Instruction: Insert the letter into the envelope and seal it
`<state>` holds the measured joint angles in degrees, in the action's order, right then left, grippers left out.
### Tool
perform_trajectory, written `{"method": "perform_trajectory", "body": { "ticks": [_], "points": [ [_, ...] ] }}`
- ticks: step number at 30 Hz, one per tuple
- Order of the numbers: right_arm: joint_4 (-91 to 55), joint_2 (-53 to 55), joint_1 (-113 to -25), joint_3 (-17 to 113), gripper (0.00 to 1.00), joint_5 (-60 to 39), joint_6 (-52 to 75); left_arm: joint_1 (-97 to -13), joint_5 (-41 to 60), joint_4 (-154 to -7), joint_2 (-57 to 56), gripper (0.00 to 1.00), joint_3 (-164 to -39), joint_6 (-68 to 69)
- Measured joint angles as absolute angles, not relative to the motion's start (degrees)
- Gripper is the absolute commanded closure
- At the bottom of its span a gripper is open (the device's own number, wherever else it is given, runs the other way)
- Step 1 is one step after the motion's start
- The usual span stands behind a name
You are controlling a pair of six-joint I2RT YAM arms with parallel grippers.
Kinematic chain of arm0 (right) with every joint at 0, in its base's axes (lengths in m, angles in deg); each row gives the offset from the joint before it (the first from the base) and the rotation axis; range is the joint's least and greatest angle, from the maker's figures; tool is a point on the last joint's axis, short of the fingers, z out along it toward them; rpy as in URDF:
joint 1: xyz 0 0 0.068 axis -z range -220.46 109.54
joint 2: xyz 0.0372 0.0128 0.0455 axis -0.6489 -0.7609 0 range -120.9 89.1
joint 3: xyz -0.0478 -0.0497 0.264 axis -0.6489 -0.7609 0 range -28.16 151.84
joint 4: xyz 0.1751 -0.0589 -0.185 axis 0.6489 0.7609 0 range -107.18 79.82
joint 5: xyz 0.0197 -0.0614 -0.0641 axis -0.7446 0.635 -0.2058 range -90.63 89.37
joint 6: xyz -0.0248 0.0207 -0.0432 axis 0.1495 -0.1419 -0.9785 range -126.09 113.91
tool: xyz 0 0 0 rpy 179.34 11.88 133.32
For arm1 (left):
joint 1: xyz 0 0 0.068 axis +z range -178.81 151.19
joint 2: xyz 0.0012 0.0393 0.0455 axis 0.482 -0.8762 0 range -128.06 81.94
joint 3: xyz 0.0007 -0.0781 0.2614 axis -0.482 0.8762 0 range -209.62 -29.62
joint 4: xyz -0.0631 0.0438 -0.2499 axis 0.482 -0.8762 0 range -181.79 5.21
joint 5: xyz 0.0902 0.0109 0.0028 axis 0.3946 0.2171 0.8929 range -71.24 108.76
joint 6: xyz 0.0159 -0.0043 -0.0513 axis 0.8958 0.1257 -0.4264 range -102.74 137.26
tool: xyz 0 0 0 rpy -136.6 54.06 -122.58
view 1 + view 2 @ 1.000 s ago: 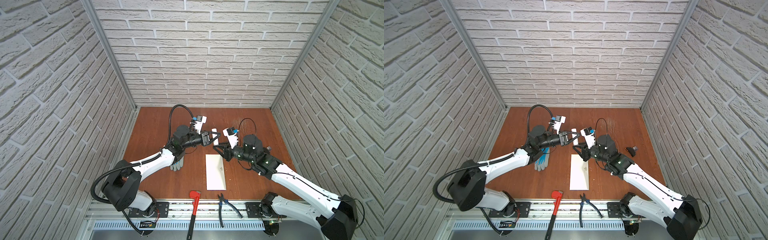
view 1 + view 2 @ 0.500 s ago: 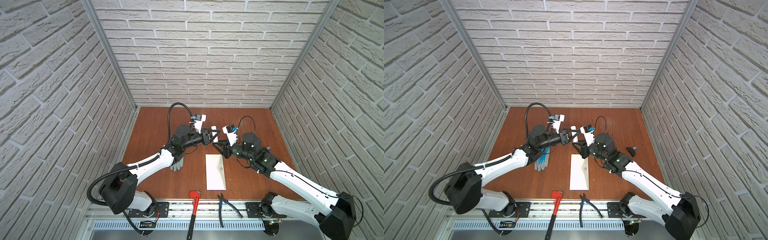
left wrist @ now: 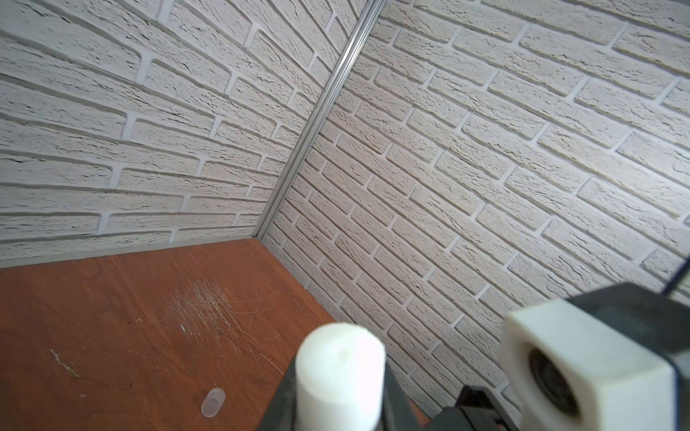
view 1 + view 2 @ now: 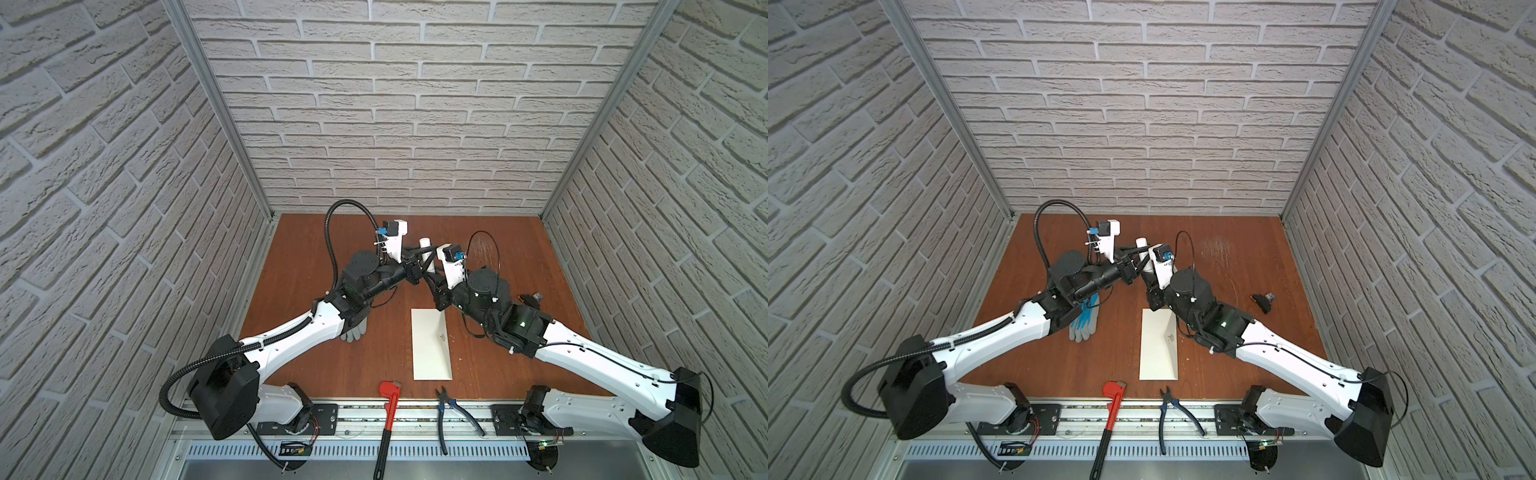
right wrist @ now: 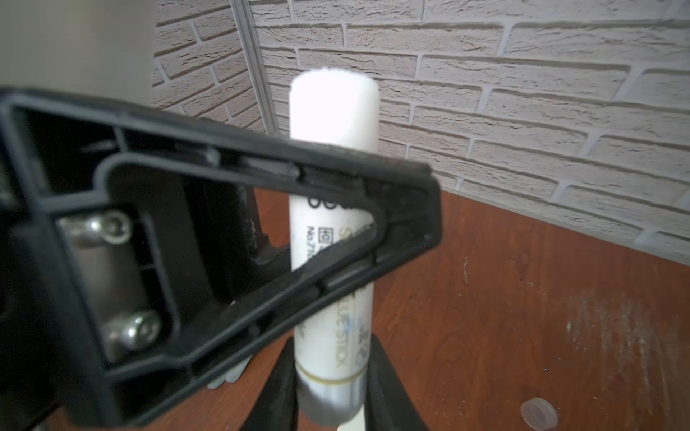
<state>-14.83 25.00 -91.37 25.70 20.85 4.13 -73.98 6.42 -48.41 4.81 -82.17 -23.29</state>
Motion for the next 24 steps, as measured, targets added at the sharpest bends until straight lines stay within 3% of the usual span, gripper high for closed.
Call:
{"method": "perform_trajectory", "body": {
  "ticks": [3,6,12,16,24],
  "points": [
    [-16.0,23.7,-94.1,26.3,0.91,28.6,2.1,-74.6,8.3,-47.9,4.3,1.00,-82.9,-23.0],
    [-17.3,22.5,-95.8,26.8,0.80,33.6,0.6,-74.7,9.7,-46.7,4.0,1.00,-83.0,-22.8],
    [-19.7,23.0,-97.0,25.7,0.52,34.7,-0.9,-73.5,9.5,-46.4,3.9,1.00,-83.0,-22.8],
    [-20.0,27.6,-98.1,22.6,0.44,30.2,-1.9,-68.9,6.1,-47.8,4.0,1.00,-83.0,-22.8],
    [-18.9,35.7,-90.7,19.7,0.44,11.8,-2.2,-62.7,-8.5,-44.7,9.0,1.00,-81.4,-23.5]
  ]
}}
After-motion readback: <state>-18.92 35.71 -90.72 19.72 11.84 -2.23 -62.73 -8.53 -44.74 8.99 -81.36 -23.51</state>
